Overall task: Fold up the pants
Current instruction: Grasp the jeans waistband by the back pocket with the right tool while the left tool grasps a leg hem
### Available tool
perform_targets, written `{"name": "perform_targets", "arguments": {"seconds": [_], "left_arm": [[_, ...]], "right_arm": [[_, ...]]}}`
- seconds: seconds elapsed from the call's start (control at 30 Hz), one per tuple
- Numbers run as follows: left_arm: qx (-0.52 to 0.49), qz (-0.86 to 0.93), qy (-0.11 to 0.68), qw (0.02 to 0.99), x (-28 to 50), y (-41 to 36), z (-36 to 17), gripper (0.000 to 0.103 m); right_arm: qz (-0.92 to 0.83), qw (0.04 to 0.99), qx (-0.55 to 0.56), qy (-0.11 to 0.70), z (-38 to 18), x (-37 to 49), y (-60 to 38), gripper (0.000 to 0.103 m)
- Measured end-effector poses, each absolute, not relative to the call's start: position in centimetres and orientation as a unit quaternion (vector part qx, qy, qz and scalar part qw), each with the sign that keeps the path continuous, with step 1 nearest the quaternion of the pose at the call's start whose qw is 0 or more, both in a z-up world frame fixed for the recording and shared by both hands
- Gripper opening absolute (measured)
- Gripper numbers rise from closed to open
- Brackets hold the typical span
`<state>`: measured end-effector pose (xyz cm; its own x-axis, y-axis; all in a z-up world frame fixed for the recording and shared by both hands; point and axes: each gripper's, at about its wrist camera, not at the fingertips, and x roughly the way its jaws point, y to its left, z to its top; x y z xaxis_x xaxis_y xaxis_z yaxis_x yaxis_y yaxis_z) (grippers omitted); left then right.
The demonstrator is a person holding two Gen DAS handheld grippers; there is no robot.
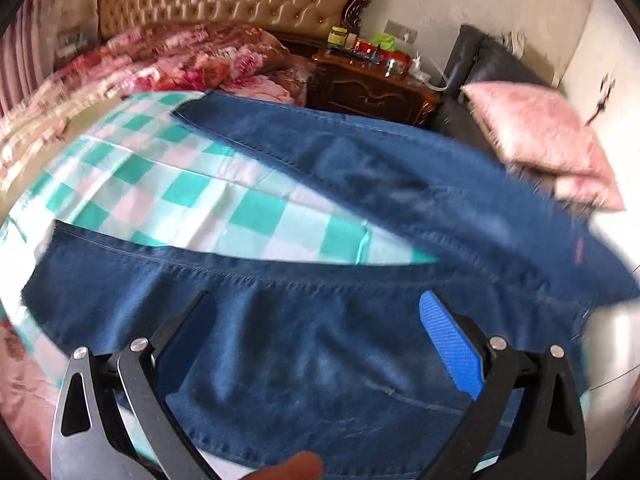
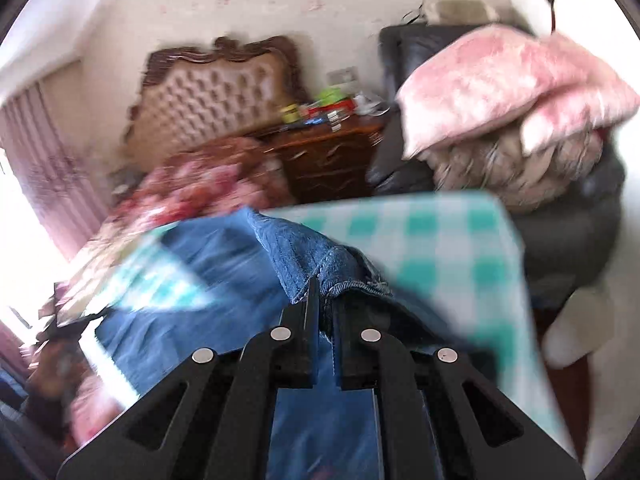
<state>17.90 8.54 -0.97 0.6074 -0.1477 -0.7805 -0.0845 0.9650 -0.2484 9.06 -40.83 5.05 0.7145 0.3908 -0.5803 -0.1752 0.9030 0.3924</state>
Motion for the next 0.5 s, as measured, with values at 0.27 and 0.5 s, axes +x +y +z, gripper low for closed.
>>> {"name": "perform_targets", "arguments": {"seconds": [0.27, 0.5], "left_arm": [[-0.286, -0.063, 0.475, 0.83, 29.9, 15.0, -6.5, 0.08], [-0.409, -0.053, 0.464, 0.784, 40.5, 19.8, -10.6, 0.05]], "right_arm": [[0.134, 0.87, 0.253, 0.403, -2.7, 4.8, -41.5, 0.007], [0.124, 0.884, 0.246, 0.379, -0.2, 6.0, -42.5, 0.007]]}}
